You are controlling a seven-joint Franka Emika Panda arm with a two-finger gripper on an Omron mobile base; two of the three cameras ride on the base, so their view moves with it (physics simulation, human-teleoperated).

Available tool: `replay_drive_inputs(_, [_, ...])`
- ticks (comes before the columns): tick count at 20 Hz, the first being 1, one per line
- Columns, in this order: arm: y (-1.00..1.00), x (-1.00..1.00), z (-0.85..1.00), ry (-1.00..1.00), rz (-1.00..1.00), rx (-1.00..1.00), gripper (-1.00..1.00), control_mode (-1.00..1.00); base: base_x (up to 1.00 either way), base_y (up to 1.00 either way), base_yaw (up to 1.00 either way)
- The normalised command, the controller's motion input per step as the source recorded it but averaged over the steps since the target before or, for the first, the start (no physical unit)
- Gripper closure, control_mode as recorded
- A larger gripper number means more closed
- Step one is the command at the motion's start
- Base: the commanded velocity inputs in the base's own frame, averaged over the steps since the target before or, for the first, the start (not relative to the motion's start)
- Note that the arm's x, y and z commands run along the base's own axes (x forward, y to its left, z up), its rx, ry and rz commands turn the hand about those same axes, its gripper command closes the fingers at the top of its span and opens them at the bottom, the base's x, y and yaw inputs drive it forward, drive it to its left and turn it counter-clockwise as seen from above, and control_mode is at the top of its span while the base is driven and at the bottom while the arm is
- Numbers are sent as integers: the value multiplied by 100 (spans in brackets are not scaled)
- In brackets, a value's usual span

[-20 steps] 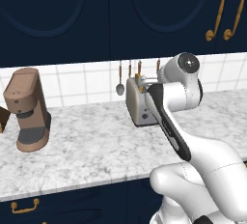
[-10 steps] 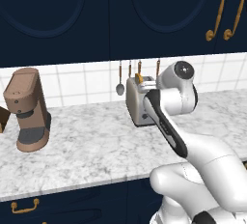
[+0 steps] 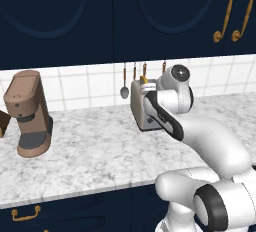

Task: Start the toaster. Once the lever pops up, take the bread to the plate on the dining counter.

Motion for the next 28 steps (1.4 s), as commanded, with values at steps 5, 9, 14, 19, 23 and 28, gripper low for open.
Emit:
replay_drive_inputs(5, [0, 56, -27, 0, 0, 0, -100, -100, 0, 0, 0])
replay_drive_inputs(9, [0, 48, -22, 0, -1, 0, -100, -100, 0, 0, 0])
replay_drive_inputs(14, [0, 50, -12, 0, -2, 0, -100, -100, 0, 0, 0])
replay_drive_inputs(19, [0, 49, -12, 0, -1, 0, -100, -100, 0, 0, 0])
replay_drive_inputs(23, [1, 39, -18, 0, 0, 0, -100, -100, 0, 0, 0])
replay_drive_inputs(28, [4, 34, -18, 0, 0, 0, -100, -100, 0, 0, 0])
